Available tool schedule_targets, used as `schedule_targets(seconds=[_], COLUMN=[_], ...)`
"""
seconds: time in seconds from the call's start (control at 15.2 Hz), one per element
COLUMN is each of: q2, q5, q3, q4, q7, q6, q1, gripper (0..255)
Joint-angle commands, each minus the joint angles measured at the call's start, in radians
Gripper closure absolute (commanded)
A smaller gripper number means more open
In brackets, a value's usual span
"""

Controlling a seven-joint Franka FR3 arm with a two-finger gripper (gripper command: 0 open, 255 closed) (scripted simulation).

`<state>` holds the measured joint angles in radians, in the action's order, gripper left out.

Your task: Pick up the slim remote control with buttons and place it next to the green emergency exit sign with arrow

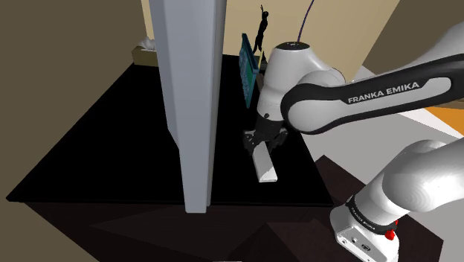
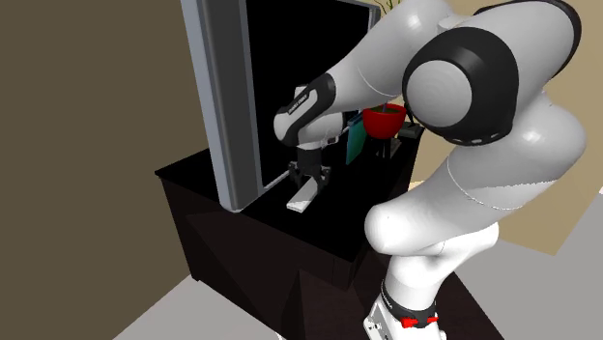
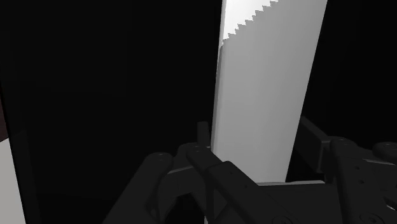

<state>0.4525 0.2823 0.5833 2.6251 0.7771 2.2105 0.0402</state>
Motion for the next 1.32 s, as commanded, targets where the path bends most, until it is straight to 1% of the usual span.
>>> schedule_targets(seconds=[0.0, 0.59, 1.25], q2=[0.02, 0.084, 0.124], q5=[0.0, -0.008, -0.025], q3=[-0.011, -0.05, -0.086], q4=[-0.017, -0.096, -0.202], q7=[-0.003, -0.012, -0.014], q6=[-0.037, -0.179, -0.324], q1=[-0.002, -0.007, -0.004], gripper=[255, 255, 255])
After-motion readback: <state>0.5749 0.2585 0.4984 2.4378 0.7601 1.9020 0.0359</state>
